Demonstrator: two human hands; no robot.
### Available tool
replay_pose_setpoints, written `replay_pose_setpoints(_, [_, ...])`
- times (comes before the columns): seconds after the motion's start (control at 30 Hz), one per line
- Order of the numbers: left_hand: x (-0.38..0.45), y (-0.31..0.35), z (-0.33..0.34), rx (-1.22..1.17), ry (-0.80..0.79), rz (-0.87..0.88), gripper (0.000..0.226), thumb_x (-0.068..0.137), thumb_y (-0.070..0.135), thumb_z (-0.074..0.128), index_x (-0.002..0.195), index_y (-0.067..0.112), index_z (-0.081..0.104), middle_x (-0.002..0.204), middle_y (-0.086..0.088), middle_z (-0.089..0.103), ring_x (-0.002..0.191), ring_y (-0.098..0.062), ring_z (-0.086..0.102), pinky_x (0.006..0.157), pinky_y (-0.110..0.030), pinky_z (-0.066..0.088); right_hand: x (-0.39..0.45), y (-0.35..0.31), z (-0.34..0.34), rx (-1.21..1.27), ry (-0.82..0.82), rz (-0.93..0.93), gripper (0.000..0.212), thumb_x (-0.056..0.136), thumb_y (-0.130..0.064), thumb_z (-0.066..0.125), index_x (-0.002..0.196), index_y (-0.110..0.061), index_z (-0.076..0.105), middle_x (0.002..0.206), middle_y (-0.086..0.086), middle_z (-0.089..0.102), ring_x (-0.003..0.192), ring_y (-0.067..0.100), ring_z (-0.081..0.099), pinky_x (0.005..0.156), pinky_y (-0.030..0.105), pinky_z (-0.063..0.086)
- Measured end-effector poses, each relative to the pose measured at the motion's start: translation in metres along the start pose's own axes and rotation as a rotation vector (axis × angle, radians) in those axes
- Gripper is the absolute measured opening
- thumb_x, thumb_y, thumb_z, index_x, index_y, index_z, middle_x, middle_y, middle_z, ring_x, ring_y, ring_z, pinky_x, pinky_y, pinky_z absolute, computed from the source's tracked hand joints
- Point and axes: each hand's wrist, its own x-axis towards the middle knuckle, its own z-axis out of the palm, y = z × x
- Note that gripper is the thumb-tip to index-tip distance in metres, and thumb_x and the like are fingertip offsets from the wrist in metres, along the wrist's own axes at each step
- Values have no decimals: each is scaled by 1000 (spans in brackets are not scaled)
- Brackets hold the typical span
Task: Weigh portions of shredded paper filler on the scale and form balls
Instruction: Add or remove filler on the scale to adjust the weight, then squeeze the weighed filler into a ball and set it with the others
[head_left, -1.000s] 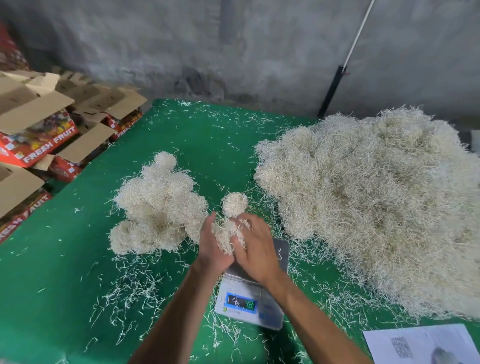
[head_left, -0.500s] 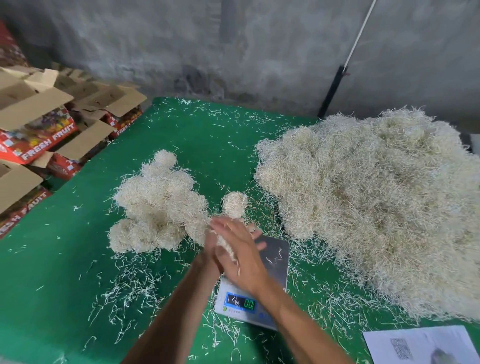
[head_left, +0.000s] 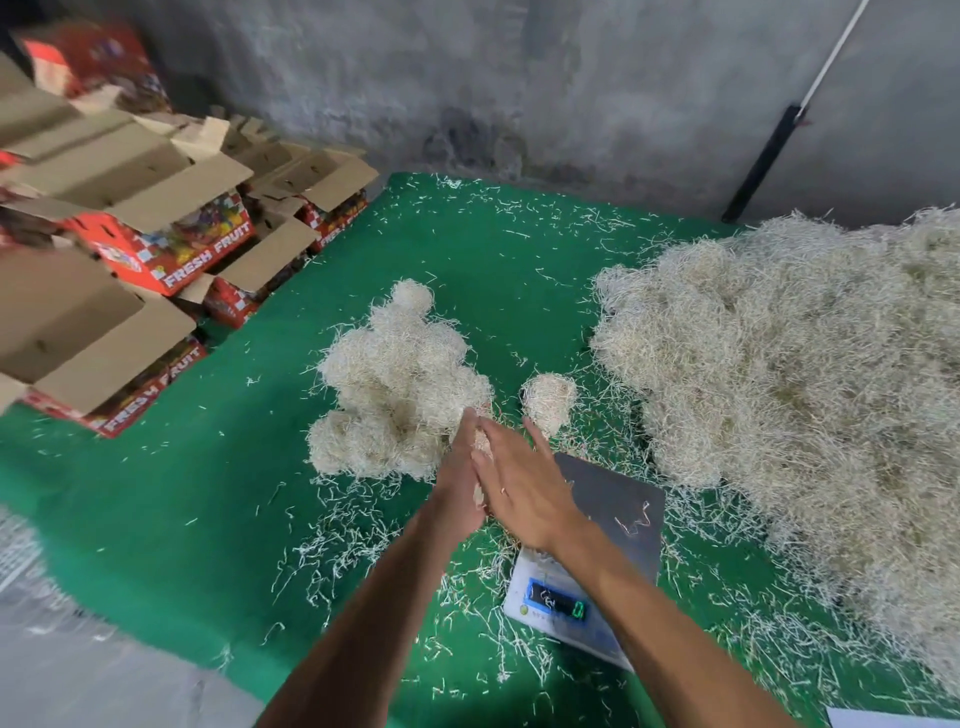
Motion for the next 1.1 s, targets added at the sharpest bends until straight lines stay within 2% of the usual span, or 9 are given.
replay_pose_setpoints(0.13, [20, 52, -46, -177, 283, 89, 78, 93, 73, 39, 150, 19, 41, 156, -9, 41, 142, -30, 42, 116, -51, 35, 16, 13, 4, 168, -158, 85, 73, 106, -67, 12, 159, -22, 34, 166, 2, 34, 143, 17, 46, 122, 48, 34])
replay_pose_setpoints(0.23, [33, 106, -74, -696, 217, 147, 88, 83, 79, 51, 149, 23, 36, 158, -9, 35, 140, -34, 41, 109, -58, 41, 19, 31, 4, 195, -176, 97, 67, 108, -65, 18, 148, -23, 50, 146, 4, 56, 111, 13, 68, 101, 41, 54])
replay_pose_setpoints(0.33, [40, 117, -82, -987, 69, 40, 125, 67, 88, 59, 158, 15, 14, 163, -24, 12, 144, -52, 24, 101, -69, 42, 29, 49, 3, 186, -156, 146, 66, 108, -65, 21, 143, -21, 56, 128, 5, 68, 92, 9, 71, 89, 33, 58])
replay_pose_setpoints(0.5, [61, 72, -48, -723, -51, -33, 109, 75, 86, 52, 149, 7, 37, 148, -26, 45, 128, -47, 51, 99, -71, 42, 24, 83, 6, 287, 3, 200, 33, 112, -43, 38, 128, -28, 62, 93, -5, 71, 71, 7, 67, 65, 35, 59])
replay_pose_setpoints(0.6, [82, 48, -14, -559, -130, -60, 97, 79, 87, 43, 142, 14, 50, 145, -18, 52, 124, -37, 55, 91, -61, 50, 16, 117, -6, 323, 100, 298, 37, 109, -43, 43, 132, -20, 63, 112, 3, 75, 92, 8, 71, 84, 35, 62])
replay_pose_setpoints(0.7, [109, 35, 27, -328, -200, -83, 93, 80, 87, 43, 139, 16, 53, 140, -13, 58, 121, -32, 62, 91, -57, 53, 6, 151, -23, 238, 226, 344, 38, 106, -43, 51, 135, -21, 62, 123, 1, 70, 90, -12, 58, 80, 18, 55])
replay_pose_setpoints(0.8, [133, 18, 75, -52, -207, -104, 83, 80, 84, 50, 131, 19, 61, 129, -7, 67, 111, -26, 69, 87, -50, 58, -5, 193, -39, 52, 327, 436, 42, 103, -47, 60, 137, -24, 61, 144, 6, 59, 123, 12, 56, 105, 45, 52])
replay_pose_setpoints(0.9, [149, 4, 117, 168, -246, -86, 70, 89, 75, 48, 130, 19, 61, 128, -4, 68, 108, -21, 71, 77, -39, 60, -7, 233, -51, -123, 237, 614, 69, 96, -70, 53, 150, -27, 46, 166, 11, 32, 151, 32, 32, 121, 54, 28])
replay_pose_setpoints(1.1, [170, -20, 159, 375, -296, -38, 63, 95, 64, 47, 133, 15, 57, 133, -5, 64, 114, -20, 67, 95, -42, 56, -9, 298, -26, -283, -183, 735, 96, 92, -80, 39, 165, -31, 1, 170, 7, -15, 158, 38, -3, 126, 60, 5])
